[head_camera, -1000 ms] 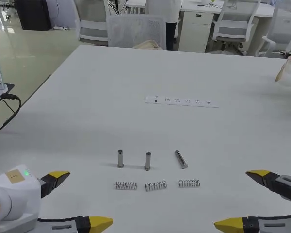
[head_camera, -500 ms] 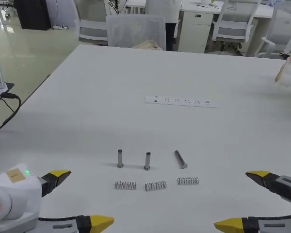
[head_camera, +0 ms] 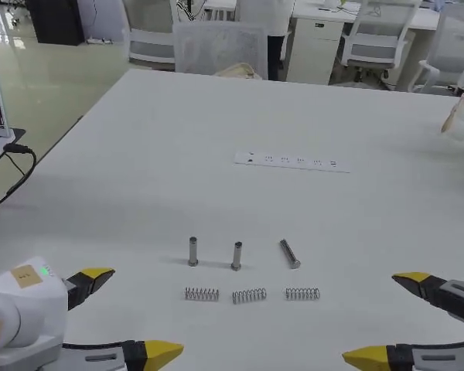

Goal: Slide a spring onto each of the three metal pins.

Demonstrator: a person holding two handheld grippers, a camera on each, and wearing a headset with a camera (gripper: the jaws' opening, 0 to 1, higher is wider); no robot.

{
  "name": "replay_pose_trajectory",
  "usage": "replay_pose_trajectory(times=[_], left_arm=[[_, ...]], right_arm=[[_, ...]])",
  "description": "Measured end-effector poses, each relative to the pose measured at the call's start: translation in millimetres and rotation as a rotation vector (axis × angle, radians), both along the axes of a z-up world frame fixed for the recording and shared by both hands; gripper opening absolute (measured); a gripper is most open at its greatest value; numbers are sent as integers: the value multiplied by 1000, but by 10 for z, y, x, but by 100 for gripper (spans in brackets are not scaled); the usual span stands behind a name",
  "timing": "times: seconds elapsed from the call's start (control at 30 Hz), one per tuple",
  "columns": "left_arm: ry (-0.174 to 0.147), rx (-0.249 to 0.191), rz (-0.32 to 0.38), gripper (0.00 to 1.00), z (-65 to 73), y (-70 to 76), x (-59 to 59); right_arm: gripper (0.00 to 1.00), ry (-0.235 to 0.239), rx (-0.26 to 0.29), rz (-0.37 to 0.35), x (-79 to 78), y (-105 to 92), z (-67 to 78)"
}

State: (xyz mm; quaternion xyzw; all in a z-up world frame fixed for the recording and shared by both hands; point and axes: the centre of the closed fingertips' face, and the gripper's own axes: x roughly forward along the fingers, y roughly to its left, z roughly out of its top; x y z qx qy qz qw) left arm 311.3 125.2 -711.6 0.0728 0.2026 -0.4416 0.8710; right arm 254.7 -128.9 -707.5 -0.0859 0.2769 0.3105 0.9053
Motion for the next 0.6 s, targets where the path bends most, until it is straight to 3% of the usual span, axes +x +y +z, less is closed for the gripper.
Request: replay_pose_trajectory(times=[0.6], left_arm=[[1, -4, -8, 85, 21, -16, -16]], right_arm=[[87, 11, -19, 5, 52, -22, 14]])
